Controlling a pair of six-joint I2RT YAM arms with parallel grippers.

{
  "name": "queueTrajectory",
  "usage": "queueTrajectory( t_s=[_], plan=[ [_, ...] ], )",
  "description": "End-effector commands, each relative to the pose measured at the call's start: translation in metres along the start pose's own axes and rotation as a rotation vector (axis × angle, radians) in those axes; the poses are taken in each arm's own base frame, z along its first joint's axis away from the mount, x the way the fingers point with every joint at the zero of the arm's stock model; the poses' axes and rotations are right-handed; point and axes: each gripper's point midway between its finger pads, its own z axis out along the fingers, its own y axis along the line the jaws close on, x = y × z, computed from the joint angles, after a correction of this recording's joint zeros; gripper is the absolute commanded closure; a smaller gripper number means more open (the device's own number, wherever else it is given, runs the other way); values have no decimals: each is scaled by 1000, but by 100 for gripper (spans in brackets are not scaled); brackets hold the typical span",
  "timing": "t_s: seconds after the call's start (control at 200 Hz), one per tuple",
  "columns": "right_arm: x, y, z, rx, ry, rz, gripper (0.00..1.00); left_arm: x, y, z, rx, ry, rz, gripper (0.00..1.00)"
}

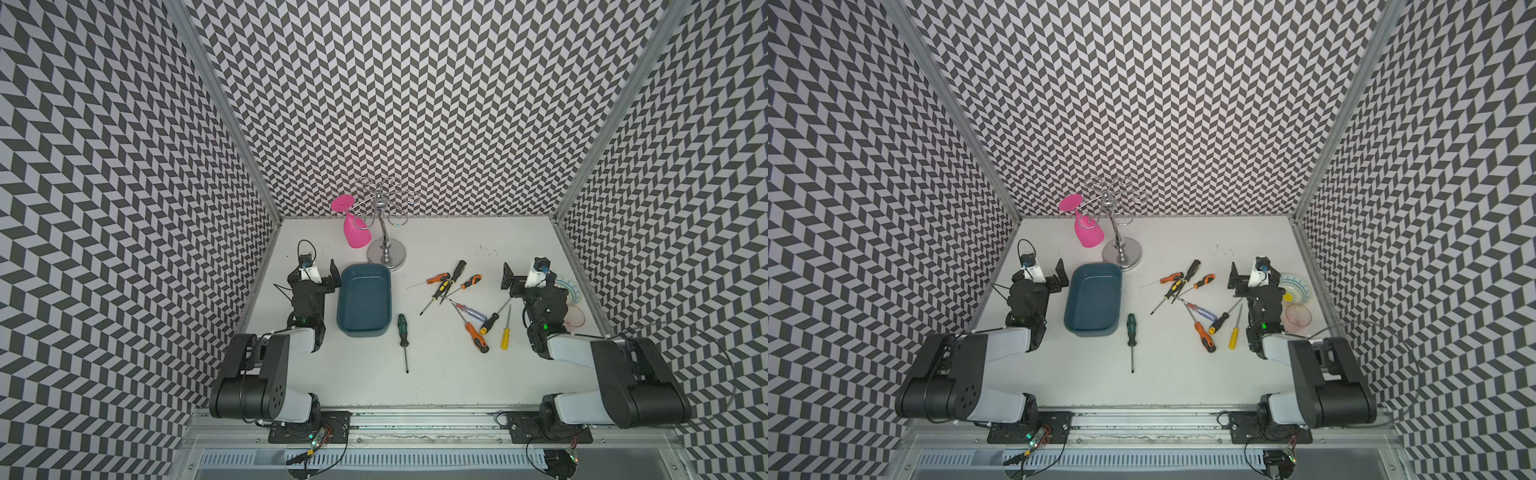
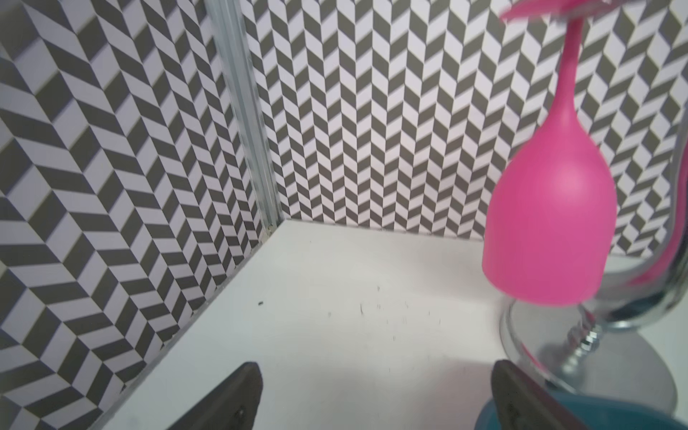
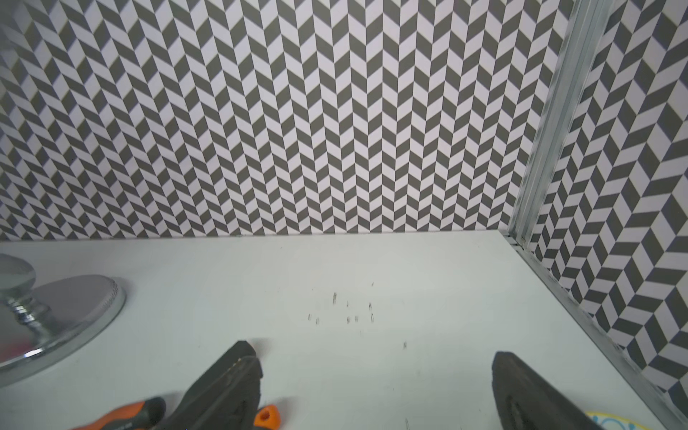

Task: Put the screwdriver on the desktop into the storage box
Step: Pick up the screwdriver from the center of the board.

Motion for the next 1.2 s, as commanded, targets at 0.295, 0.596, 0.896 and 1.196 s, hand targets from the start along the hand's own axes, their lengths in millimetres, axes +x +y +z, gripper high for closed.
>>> queueTrajectory(
  t_s=[0.295,0.596,0.896,1.196],
  plan=[
    [-94,25,-32,-150,-66,425,1,-52,10,-26,-83,95,-777,0],
    [-38,96,-37,-497,359,664,18,-24,-73,-59,339,375,-813,3],
    [-35,115,-73,-572,402,561,20,-1,-147,-123,555,563,-518,1],
    [17,151,-106,-590,576,379,29,75,-193,-198,698,801,-403,23]
  ],
)
